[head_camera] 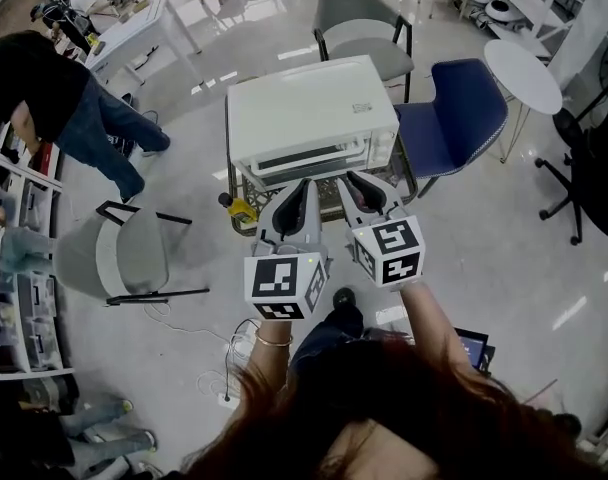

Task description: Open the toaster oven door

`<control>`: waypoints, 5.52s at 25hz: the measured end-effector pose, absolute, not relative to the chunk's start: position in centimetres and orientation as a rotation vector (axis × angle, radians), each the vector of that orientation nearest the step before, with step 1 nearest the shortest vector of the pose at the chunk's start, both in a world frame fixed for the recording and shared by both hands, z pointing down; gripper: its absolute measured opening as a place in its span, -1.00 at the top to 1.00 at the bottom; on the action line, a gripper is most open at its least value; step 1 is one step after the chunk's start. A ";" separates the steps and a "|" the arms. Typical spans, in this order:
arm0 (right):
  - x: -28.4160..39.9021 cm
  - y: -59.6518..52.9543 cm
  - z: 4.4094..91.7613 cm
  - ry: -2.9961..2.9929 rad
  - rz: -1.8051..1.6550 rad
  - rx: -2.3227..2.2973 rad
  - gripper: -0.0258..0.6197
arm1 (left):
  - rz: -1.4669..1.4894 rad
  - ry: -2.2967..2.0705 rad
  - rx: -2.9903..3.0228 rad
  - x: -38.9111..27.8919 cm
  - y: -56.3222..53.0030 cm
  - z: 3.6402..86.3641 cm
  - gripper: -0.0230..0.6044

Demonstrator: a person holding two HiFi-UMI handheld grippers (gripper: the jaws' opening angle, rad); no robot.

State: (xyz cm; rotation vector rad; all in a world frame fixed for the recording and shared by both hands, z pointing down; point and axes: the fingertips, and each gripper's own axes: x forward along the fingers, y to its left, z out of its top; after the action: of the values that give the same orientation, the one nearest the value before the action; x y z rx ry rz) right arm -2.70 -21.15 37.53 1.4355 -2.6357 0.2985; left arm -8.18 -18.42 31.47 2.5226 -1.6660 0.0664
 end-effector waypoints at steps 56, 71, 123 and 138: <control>-3.0 -32.2 53.0 -2.408 1.463 1.576 0.37 | 0.171 -1.572 2.495 -9.3 -26.4 38.4 0.88; -3.3 -32.9 52.9 -2.438 1.630 1.573 0.34 | 0.175 -1.574 2.478 -9.7 -26.8 38.8 0.88; -2.5 -28.8 54.8 -2.386 1.541 1.526 0.28 | 0.150 -1.590 2.428 -9.5 -22.9 40.0 0.88; -2.1 -26.0 56.3 -2.339 1.506 1.495 0.28 | 0.142 -1.593 2.404 -9.5 -21.1 40.8 0.88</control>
State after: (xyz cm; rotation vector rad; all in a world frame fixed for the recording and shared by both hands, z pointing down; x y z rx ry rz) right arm -2.08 -26.01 56.29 1.4949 -2.3393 1.5062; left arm -9.46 -21.06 40.79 2.4037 -1.5926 0.1421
